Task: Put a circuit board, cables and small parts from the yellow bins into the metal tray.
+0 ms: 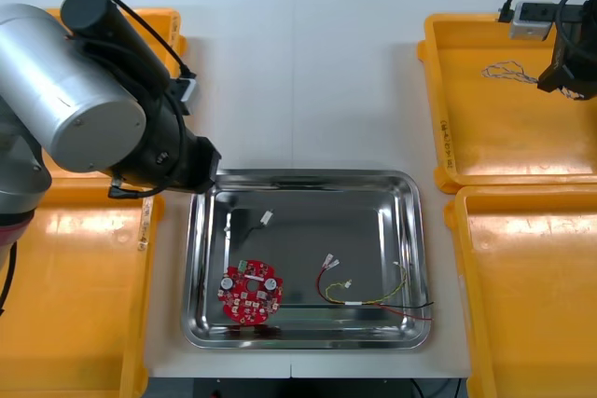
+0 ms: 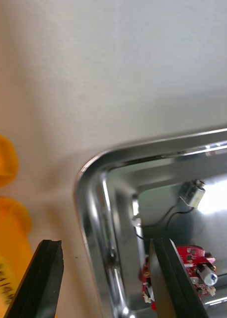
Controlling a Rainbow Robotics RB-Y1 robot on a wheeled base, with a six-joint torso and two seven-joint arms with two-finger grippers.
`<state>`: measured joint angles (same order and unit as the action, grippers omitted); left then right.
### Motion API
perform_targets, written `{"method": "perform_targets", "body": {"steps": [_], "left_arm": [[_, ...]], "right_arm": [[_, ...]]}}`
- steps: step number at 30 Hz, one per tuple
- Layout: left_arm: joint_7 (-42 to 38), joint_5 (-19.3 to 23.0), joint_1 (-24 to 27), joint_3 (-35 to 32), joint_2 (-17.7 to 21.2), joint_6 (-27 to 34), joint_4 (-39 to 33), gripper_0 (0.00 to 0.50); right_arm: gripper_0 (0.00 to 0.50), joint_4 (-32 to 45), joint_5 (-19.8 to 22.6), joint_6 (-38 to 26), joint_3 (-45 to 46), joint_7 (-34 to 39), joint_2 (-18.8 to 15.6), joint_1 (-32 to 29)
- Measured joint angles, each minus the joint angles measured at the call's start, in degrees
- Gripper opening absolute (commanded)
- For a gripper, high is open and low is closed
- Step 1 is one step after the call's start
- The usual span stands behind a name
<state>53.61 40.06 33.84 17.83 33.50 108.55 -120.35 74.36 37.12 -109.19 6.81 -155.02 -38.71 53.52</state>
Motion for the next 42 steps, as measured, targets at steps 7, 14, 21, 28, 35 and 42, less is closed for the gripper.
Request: {"method": "perform_targets", "body": {"steps": [7, 14, 21, 28, 35, 42], "left_arm": [[0.58, 0.35, 0.0, -4.81, 3.33, 0.97, 0.11, 0.5], [8.38, 2.12, 0.0, -10.09, 6.11, 1.0, 3.81, 0.5], [21.99, 2.56, 0.01, -14.84, 8.02, -0.34, 11.07, 0.5], [24.18, 2.57, 0.02, -17.13, 8.98, -5.3, 17.64, 0.5], [35.4, 2.37, 0.03, -17.98, 9.13, -8.62, 21.86, 0.5], [50.71, 2.33, 0.78, -17.98, 9.17, -10.25, 25.84, 0.5]], "right_arm": [[0.0, 6.28, 0.51, -0.53, 0.91, 0.0, 0.0, 0.0], [0.0, 11.57, 8.62, -0.56, 0.27, 0.0, 0.03, 0.0], [0.0, 18.1, 12.32, -0.58, -5.08, 0.0, 1.7, -0.04], [0.0, 28.41, 13.19, -0.59, -10.63, 1.6, 5.21, -1.93], [0.0, 36.49, 14.45, -0.59, -15.83, 8.96, 5.92, -6.68], [0.0, 38.45, 14.36, -0.59, -20.82, 11.22, 6.0, -10.68]]}}
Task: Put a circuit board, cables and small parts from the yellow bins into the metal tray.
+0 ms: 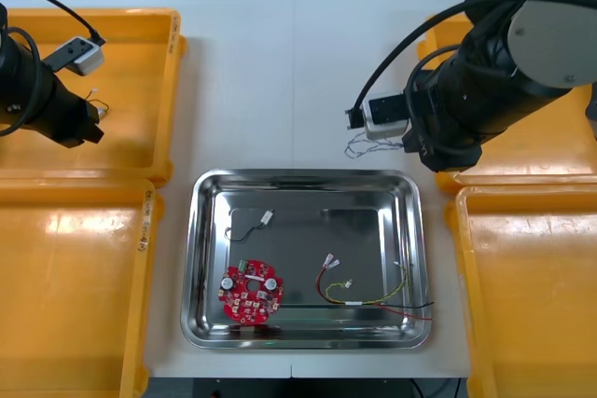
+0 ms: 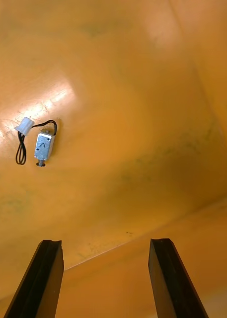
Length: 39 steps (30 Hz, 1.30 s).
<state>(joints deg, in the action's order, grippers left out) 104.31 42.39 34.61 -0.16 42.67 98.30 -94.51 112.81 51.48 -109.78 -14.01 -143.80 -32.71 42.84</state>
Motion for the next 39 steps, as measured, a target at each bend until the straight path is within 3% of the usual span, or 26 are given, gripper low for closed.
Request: {"method": "perform_targets", "body": {"steps": [15, 24, 39], "left_arm": [[2.24, -0.17, 1.8, 0.0, 0.0, -8.38, 9.5, 0.5], [20.01, -0.16, 1.87, 0.0, 0.0, -14.23, 14.28, 0.5], [20.47, -0.03, 2.56, 1.35, -0.07, -20.9, 17.68, 0.5]], "right_arm": [[0.0, 0.0, -7.94, 0.01, -2.14, 0.08, 8.78, -5.14], [0.0, 0.0, -10.54, 4.02, -5.71, 0.46, 9.06, -8.79], [0.0, 0.0, -14.39, 10.17, -9.25, 1.02, 9.06, -12.53]]}}
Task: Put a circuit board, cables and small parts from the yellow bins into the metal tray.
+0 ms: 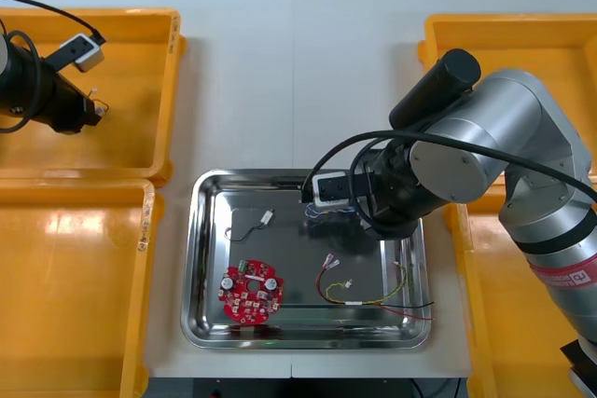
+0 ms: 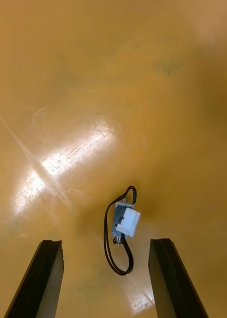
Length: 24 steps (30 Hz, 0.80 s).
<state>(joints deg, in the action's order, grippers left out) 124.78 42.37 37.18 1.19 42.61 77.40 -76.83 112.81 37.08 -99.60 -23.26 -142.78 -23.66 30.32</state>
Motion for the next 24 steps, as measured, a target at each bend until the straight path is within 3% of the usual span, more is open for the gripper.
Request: {"method": "perform_targets", "body": {"steps": [10, 16, 23, 24], "left_arm": [[0.0, -0.03, 0.33, 1.77, -0.19, -1.83, 0.4, 0.5], [0.0, -0.03, 0.35, 2.03, -0.64, -2.6, 0.95, 0.5], [0.0, -0.02, 0.51, 2.11, -1.5, -3.22, 1.95, 0.5], [0.0, -0.02, 0.51, 2.12, -1.6, -3.22, 2.0, 0.5]], "right_arm": [[0.0, 0.0, -2.6, 2.02, -1.59, 0.36, 0.0, -1.71], [0.0, 0.0, -6.53, 3.27, -3.49, 1.43, 0.0, -2.21], [0.0, 0.0, -6.56, 3.28, -4.14, 1.52, 0.0, -2.25], [0.033, 0.0, -6.56, 3.28, -4.14, 1.52, 0.0, -2.26]]}}
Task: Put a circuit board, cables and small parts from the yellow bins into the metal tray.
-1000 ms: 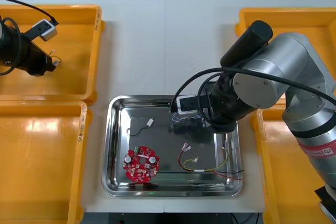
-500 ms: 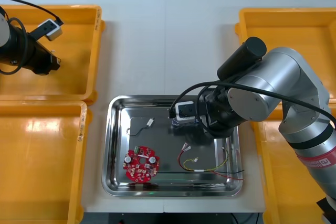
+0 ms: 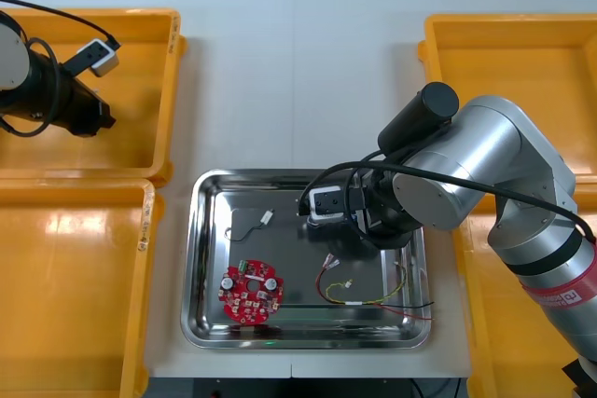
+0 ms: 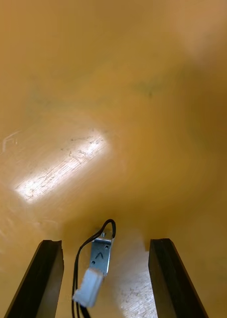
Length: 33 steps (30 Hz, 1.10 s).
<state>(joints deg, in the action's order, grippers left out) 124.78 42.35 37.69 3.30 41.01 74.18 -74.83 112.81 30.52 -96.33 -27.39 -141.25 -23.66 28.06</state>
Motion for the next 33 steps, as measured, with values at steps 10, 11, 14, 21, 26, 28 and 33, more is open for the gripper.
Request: {"method": "perform_targets", "body": {"steps": [10, 11, 14, 21, 26, 28, 33], "left_arm": [[0.0, 0.11, 0.25, 1.07, -0.16, -1.76, 1.13, 0.5], [0.0, 0.13, 0.33, 1.08, -0.16, -1.76, 1.16, 0.5], [0.0, 0.21, 0.46, 1.08, -0.16, -1.77, 1.22, 0.5], [0.0, 0.32, 0.47, 1.11, -0.17, -1.79, 1.39, 0.0], [0.0, 0.34, 0.47, 1.11, -0.17, -1.79, 1.54, 0.0], [0.0, 0.35, 0.47, 1.12, -0.17, -1.79, 1.54, 0.0], [0.0, 0.36, 0.48, 1.12, -0.16, -1.6, 1.55, 0.0]], "right_arm": [[0.5, 0.1, 0.0, 0.0, 0.0, 0.05, 0.0, -0.03], [0.5, 0.11, 0.0, 0.0, 0.0, 0.08, 0.0, -0.03], [0.5, 0.39, 0.0, -0.03, 0.0, 0.42, 0.0, -0.03], [0.5, 4.0, 0.16, -4.35, 0.58, 0.96, 0.0, -0.03], [0.5, 8.07, 0.63, -9.68, 3.08, 1.23, 0.0, -0.02], [0.5, 9.42, 0.92, -12.03, 4.34, 1.7, 0.0, 0.01], [0.5, 11.8, 1.65, -13.28, 8.67, 2.0, 0.0, 0.29]]}}
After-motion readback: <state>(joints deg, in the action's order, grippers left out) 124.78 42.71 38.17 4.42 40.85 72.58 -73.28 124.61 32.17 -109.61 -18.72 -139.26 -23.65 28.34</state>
